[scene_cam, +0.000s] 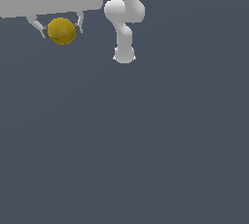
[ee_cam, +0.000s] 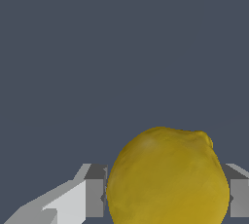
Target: Pick up the object and move it to a goal position.
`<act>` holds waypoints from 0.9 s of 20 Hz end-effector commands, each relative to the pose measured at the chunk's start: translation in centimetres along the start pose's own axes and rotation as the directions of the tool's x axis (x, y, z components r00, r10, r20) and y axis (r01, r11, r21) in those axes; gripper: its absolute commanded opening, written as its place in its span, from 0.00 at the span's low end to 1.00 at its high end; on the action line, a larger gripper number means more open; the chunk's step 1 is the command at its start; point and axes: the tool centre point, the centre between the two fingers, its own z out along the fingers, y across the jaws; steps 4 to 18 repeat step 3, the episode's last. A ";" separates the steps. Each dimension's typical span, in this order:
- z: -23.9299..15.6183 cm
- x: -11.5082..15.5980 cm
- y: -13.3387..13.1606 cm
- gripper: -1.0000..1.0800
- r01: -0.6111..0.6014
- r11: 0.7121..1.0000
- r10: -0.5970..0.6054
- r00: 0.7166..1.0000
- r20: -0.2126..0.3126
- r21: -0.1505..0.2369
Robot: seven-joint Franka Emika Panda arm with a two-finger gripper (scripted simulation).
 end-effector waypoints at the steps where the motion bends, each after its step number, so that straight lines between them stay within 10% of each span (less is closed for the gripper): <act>1: -0.3 0.1 0.1 0.00 0.000 1.000 0.000 1.000 -0.001 0.000; 18: -0.4 0.1 0.1 0.00 0.000 1.000 0.000 1.000 -0.001 0.000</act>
